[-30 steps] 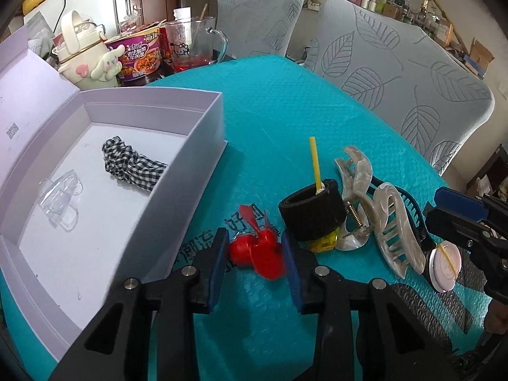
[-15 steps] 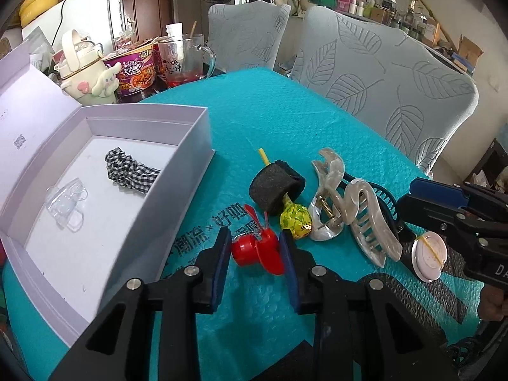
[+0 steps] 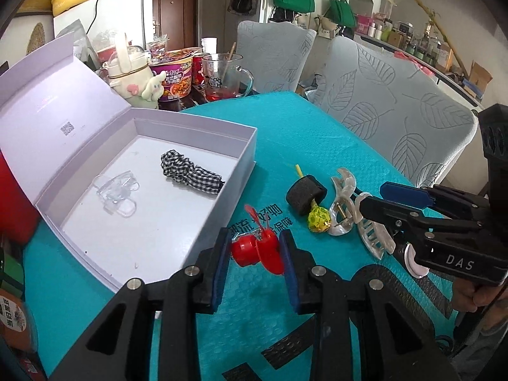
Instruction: Organize rigid objects
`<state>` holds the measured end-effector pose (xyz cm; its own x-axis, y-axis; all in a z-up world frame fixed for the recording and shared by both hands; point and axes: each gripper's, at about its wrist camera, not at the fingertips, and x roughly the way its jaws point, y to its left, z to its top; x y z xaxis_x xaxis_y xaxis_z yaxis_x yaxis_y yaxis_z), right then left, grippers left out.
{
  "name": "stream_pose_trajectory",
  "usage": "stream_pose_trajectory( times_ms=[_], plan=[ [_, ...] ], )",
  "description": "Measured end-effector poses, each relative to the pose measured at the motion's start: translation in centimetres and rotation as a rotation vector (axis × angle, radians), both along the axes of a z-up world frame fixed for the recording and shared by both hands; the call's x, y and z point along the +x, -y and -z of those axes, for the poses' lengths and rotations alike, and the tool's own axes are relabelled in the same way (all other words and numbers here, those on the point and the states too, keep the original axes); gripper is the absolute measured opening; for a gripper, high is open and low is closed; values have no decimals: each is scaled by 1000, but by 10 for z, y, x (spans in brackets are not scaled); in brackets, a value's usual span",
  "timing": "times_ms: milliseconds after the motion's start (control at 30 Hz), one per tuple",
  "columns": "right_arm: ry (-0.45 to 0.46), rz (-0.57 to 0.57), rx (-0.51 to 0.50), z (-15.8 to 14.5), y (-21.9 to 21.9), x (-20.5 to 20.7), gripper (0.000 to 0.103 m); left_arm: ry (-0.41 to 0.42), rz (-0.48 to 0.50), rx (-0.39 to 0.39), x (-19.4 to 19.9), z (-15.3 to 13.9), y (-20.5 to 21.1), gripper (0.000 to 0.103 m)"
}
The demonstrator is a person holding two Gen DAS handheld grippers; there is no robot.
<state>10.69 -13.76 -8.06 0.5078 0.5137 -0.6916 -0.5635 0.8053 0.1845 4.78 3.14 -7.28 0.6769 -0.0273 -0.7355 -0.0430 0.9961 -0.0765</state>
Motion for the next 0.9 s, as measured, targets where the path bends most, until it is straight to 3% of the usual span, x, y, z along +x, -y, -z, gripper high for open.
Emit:
stream_pose_trajectory(
  times_ms=[167,633,667,900],
  plan=[
    [1,-36,-6,0,-24,9,48,1,-25,-10,-1,1,-13,30],
    [-91,-35,-180,33,-73,54,49,18,-12,-50,5,-3,-25,30],
    [-89,-38,-181,34,-74,54,42,21,-16,-43,5,-3,-26,30],
    [-20,-46,-97,15,-66,41,42,27,-39,-47,-1,-7,-32,30]
  ],
)
